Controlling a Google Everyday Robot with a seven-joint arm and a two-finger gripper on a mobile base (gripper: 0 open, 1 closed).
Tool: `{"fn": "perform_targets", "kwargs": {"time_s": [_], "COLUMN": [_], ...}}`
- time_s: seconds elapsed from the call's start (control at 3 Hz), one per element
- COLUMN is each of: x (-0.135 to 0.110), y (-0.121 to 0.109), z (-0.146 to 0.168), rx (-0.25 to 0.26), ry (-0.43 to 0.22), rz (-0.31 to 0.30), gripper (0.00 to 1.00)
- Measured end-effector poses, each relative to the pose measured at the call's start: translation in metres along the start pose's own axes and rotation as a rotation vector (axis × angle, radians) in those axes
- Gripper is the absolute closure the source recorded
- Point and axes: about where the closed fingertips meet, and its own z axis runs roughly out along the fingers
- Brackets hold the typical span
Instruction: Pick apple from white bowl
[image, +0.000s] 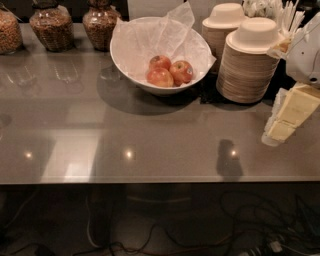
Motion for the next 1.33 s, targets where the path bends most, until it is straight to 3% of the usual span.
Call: {"fn": "perform_targets", "kwargs": {"time_s": [0.67, 1.33], "x": [-0.046, -0.088], "y": [-0.073, -0.147], "z": [0.037, 0.078], "rx": [0.152, 0.17], "ry": [-0.215, -0.311], "rz": [-0.023, -0.068], "gripper": [0.0, 0.0]}}
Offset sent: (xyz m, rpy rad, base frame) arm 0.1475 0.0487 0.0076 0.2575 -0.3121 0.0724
